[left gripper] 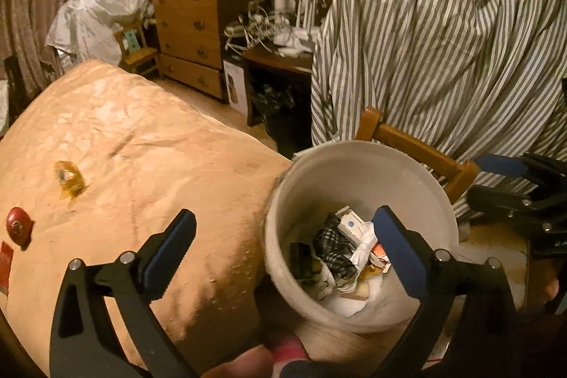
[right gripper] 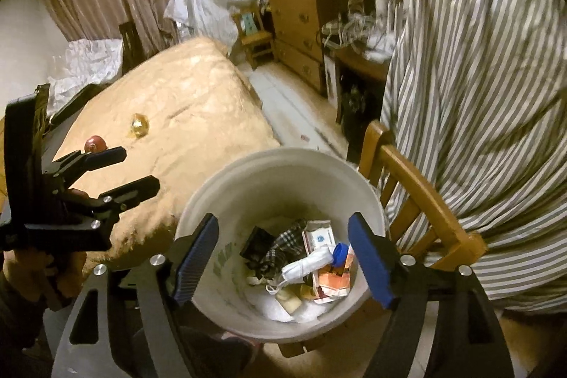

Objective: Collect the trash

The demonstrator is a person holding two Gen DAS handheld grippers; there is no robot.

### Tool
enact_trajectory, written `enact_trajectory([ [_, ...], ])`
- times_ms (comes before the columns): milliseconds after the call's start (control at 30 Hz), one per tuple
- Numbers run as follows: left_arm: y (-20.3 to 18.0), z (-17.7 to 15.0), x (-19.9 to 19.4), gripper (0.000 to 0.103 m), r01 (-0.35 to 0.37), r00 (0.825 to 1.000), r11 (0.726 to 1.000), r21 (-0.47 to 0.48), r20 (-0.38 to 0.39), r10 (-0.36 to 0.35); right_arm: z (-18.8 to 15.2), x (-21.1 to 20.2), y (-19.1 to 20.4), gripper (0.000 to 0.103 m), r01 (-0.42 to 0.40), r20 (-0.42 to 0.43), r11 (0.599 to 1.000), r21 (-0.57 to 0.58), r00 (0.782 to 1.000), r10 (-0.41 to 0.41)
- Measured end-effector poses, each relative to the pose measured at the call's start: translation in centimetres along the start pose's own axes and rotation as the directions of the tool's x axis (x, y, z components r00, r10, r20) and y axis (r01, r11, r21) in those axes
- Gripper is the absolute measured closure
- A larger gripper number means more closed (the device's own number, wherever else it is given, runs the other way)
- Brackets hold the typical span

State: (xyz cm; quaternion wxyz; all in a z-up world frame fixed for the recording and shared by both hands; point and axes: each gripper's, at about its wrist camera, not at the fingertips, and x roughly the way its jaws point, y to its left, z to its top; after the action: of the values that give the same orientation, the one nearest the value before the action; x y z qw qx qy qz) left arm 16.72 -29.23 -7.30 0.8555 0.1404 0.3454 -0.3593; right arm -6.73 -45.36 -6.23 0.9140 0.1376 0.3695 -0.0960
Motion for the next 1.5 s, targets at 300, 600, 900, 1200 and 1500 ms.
enact_trajectory([
  [300,-0.2,-3.2,-7.0,0.006,-0.058,0.978,0.998,0.022,0.2,0.052,-5.1,-8.8,4.3,0.011,0.138,0.277,0.99,-0.03,0.953,-0.124],
  [600,-1.4,-6.9,-12.4,0.006,-0.05,0.955,0.999,0.005,0.293,0.047,-12.5,-14.8,6.6,0.005,0.209,0.402,0.978,-0.016,0.897,-0.186],
  [900,-3.6,-9.0,-14.9,0.006,-0.005,0.958,0.998,0.066,0.288,-0.014,-14.6,-17.8,6.9,0.005,0.167,0.361,0.986,0.015,0.919,-0.161],
  [1200,-4.0,-9.5,-15.8,0.006,0.013,0.954,0.999,0.051,0.298,-0.028,-14.8,-18.7,6.9,0.005,0.168,0.362,0.985,0.039,0.917,-0.17],
  [1500,-4.2,-10.0,-16.7,0.006,0.028,0.949,0.998,0.05,0.312,-0.042,-14.6,-18.1,6.2,0.005,0.176,0.354,0.983,0.055,0.917,-0.184],
])
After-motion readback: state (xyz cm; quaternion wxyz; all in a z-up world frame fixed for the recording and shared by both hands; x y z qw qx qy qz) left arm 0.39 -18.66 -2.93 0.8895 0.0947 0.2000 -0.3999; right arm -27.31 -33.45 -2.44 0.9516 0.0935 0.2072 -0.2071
